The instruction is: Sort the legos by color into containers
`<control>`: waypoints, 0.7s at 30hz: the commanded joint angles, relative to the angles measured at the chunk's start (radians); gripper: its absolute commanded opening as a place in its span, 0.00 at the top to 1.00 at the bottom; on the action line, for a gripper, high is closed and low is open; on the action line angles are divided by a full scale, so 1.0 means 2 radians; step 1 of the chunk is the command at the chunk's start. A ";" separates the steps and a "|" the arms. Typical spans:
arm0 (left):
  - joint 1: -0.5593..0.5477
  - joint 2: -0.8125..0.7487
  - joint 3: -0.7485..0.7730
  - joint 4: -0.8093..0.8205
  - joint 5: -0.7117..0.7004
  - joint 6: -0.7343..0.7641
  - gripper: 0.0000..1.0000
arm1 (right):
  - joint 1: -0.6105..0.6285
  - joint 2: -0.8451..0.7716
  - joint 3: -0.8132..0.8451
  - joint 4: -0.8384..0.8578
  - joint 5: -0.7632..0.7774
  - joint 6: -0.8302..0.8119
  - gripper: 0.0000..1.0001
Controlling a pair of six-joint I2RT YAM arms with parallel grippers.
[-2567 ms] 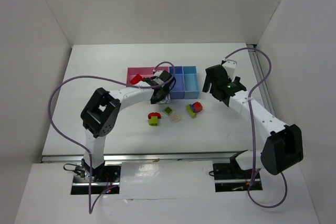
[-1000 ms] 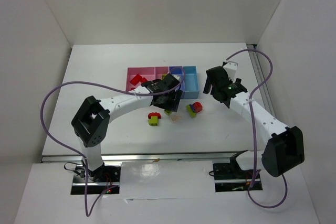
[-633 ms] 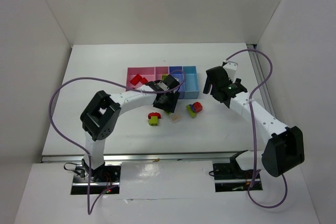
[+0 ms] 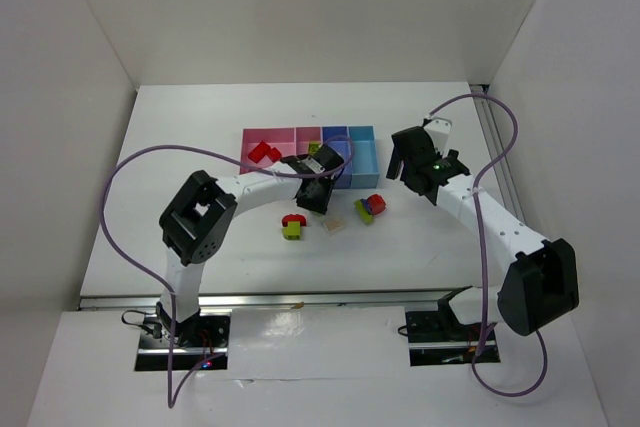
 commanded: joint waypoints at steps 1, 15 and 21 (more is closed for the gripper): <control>0.000 -0.008 0.032 -0.017 -0.025 0.003 0.74 | 0.003 0.001 0.002 0.003 0.011 0.003 0.01; 0.075 0.007 0.196 -0.059 -0.030 -0.032 0.92 | 0.003 -0.008 -0.008 0.007 0.021 0.003 0.01; 0.090 0.092 0.320 -0.100 -0.040 -0.028 0.90 | 0.003 -0.008 -0.003 0.007 0.021 0.003 0.01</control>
